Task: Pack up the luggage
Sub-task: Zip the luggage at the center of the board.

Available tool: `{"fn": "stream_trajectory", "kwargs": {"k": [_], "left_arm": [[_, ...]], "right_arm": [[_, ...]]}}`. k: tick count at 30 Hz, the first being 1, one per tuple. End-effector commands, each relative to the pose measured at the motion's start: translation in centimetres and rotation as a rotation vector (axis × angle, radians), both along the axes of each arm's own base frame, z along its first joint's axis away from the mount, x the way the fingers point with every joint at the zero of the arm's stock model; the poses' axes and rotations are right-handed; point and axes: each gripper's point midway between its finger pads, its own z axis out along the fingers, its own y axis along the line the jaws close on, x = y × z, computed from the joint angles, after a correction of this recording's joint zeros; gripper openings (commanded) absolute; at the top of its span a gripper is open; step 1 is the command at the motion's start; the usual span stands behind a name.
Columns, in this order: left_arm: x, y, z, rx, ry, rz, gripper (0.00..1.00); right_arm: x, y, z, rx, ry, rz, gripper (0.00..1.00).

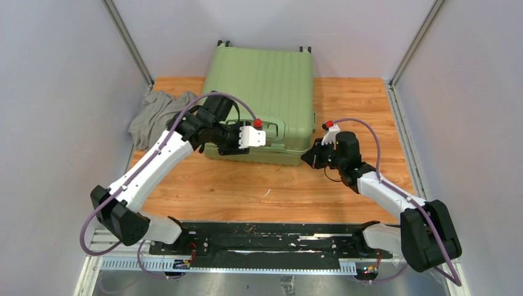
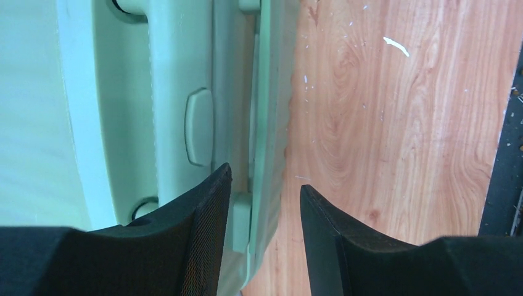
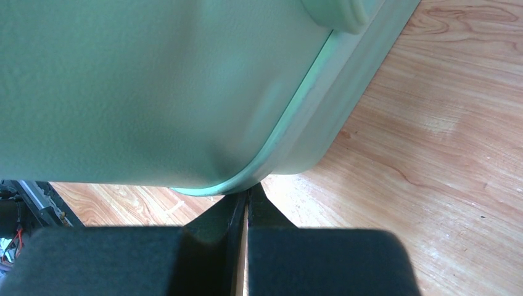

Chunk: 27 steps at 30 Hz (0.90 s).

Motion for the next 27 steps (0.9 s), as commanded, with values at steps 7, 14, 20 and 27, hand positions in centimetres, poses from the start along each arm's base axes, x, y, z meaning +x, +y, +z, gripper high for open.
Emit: {"fn": "stream_trajectory", "kwargs": {"k": [7,14,20,27], "left_arm": [[3.1,-0.8,-2.1,0.086,0.005,0.109,0.49],[4.1,-1.0,-3.7,0.104,-0.002,0.165,0.49],[5.7,-1.3,-5.8,0.137,-0.029,0.241,0.47],[6.8,-1.5,-4.6,0.093,-0.08,0.304,0.17]], "right_arm": [[1.7,0.5,4.6,0.097,-0.179,-0.01,0.0],[1.6,0.7,4.8,0.107,-0.182,-0.001,0.0],[1.2,1.1,4.9,0.111,-0.196,0.037,0.0],[0.6,1.9,4.8,0.124,-0.224,0.117,0.0]]}}
